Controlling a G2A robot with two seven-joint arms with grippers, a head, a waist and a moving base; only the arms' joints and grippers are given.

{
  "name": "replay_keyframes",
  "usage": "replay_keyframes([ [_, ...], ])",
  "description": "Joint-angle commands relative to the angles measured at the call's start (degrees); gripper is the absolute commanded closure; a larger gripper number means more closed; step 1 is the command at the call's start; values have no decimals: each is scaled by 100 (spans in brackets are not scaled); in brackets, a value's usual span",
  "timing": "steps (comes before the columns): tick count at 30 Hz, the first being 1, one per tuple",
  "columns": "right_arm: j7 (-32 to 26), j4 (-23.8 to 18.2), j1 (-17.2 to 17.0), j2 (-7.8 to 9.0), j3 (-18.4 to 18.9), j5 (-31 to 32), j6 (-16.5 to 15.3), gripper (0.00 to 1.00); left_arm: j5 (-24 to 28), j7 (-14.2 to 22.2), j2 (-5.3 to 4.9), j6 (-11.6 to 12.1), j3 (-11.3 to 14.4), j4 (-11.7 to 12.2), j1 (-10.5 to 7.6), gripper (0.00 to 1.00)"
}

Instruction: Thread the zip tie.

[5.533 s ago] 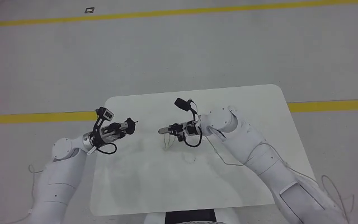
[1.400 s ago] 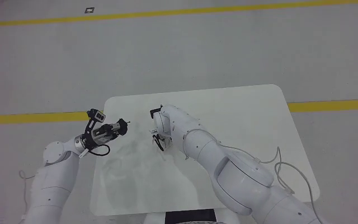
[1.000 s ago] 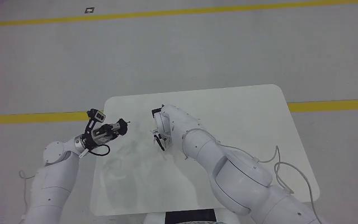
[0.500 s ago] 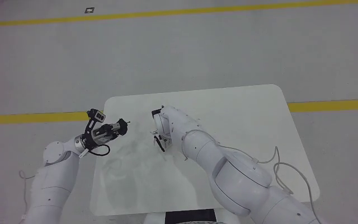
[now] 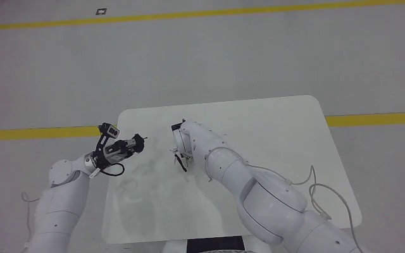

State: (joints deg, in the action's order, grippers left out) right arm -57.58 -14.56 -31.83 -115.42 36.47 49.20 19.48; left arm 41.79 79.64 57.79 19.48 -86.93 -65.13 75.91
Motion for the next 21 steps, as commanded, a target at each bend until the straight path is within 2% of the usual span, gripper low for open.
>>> replay_keyframes([
  [1, -3, 8, 0, -2, 1, 7, 0, 88, 0, 0, 0, 0, 0, 0, 0, 100],
  [21, -75, -18, -42, -24, -23, 66, 0, 84, 0, 0, 0, 0, 0, 0, 0, 100],
])
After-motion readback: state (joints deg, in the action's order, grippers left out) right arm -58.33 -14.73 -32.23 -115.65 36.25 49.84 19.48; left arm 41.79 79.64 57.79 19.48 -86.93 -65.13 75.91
